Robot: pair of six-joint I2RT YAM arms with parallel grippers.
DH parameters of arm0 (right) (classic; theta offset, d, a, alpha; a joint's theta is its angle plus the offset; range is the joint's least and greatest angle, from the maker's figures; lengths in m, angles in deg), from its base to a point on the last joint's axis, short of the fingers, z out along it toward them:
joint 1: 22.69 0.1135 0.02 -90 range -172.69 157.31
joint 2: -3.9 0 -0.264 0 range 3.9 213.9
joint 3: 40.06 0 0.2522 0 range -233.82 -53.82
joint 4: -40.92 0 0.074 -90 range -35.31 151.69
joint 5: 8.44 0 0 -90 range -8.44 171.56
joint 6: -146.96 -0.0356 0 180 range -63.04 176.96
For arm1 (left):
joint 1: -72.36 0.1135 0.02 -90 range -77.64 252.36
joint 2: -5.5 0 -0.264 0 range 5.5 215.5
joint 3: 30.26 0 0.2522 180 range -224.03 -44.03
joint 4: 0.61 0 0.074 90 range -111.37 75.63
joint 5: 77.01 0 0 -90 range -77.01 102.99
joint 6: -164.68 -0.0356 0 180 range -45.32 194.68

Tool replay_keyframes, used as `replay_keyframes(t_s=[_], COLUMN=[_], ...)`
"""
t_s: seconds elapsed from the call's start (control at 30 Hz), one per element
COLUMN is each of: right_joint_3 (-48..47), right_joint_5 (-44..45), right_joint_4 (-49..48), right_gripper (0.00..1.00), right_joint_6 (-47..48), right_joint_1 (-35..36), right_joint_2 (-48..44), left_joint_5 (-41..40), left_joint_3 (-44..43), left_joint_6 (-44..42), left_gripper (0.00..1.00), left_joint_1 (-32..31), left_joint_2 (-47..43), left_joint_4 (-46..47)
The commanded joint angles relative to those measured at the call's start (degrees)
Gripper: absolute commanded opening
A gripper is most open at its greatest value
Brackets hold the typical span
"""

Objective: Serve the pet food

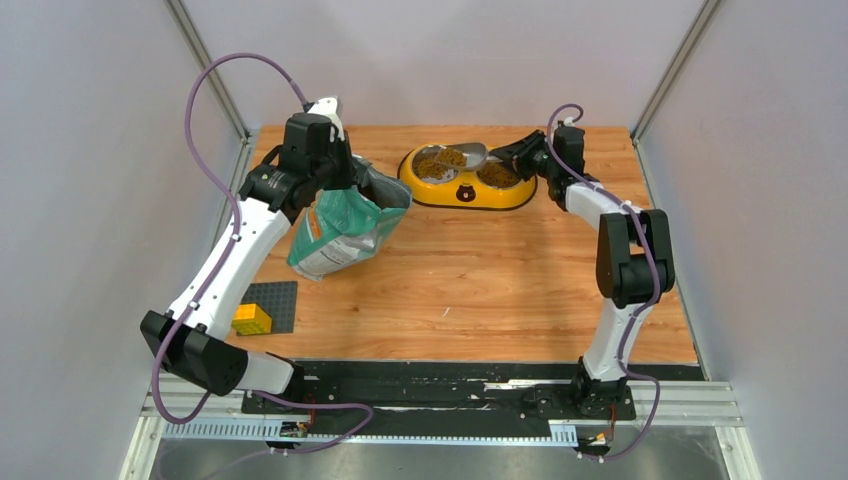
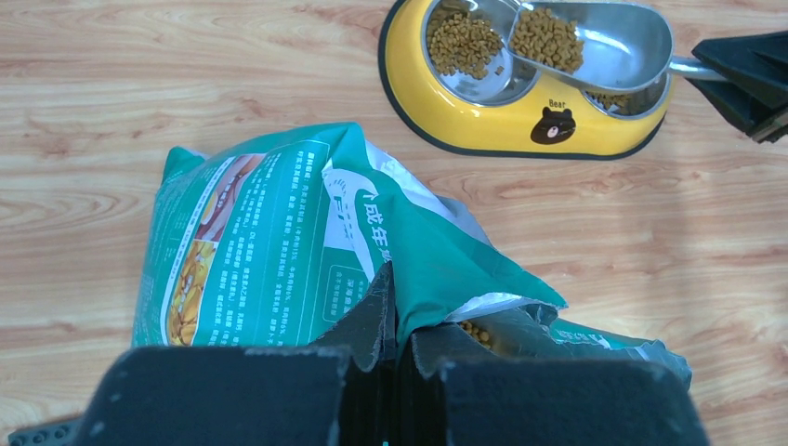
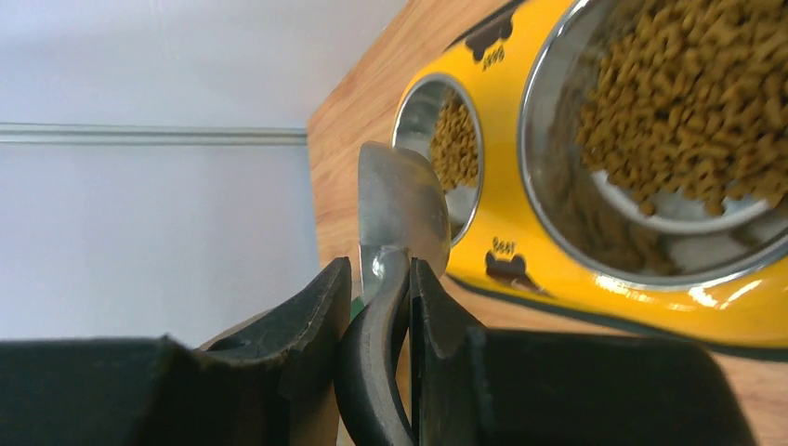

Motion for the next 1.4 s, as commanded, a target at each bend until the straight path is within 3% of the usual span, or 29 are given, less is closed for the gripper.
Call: replay_keyframes(t_s=[0.0,0.53,0.83,1.07,1.37], right_joint_3=[-7.3,-16.0,-18.9,-15.7,-12.0], right_joint_5=[7.2,35.1,44.7,42.8,29.8], right_joint_4=[3.4,10.0,12.3,11.8,17.0], right_gripper=[0.00,0.00,0.00,0.00,0.00], right_joint_6=[10.9,38.7,49.5,54.4,43.0], right_joint_1=[2.1,14.2,17.3,17.8,13.4], right_joint_2=[1.3,1.4,0.3,-5.7,-15.5], left_joint_5=[-1.5,-1.7,-1.7,-0.9,0.7], left_joint_3=[-0.1,0.0,0.2,-0.2,0.1], left_joint_6=[-0.6,-1.3,-1.6,-1.9,-2.2], left_gripper=[0.00,0.00,0.00,0.00,0.00], left_joint_1=[1.0,1.0,1.0,1.0,1.0], left_joint_2=[-2.4,-2.7,-3.3,-3.6,-3.5], left_joint_4=[1.4,1.3,1.0,0.0,-1.0])
